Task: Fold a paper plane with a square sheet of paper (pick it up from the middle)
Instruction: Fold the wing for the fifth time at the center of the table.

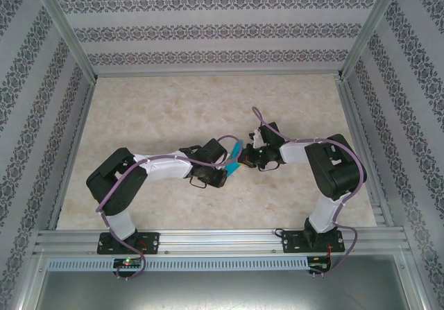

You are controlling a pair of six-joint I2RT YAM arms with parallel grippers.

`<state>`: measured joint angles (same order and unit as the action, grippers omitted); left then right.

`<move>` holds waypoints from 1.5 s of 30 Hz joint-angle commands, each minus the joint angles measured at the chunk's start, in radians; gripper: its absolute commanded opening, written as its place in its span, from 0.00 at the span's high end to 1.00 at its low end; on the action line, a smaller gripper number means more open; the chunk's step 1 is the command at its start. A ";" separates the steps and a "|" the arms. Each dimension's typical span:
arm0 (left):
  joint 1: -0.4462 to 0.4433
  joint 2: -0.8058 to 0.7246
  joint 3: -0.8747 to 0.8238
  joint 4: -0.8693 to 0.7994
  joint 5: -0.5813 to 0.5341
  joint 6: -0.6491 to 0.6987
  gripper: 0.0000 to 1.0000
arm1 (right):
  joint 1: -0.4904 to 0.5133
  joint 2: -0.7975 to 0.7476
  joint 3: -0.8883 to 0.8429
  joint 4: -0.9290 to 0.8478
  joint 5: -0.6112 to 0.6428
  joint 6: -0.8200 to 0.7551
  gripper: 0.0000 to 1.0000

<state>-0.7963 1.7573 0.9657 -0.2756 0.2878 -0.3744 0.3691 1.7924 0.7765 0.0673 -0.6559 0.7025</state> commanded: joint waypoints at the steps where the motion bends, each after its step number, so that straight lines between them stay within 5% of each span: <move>1: 0.017 0.015 -0.025 0.009 0.017 0.003 0.88 | -0.007 0.060 -0.029 -0.138 0.126 -0.030 1.00; 17: 0.065 0.008 -0.157 0.087 0.077 0.011 0.88 | -0.006 0.004 -0.001 -0.153 0.100 -0.018 1.00; 31: 0.104 0.054 -0.220 0.158 0.108 0.029 0.89 | 0.067 -0.191 -0.014 -0.070 0.108 0.144 0.96; 45: 0.111 0.059 -0.204 0.144 0.120 0.040 0.89 | 0.172 -0.032 0.017 0.080 0.124 0.237 0.98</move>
<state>-0.6979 1.7344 0.8009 -0.0059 0.4950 -0.3656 0.5331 1.7275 0.7746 0.1143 -0.5461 0.9218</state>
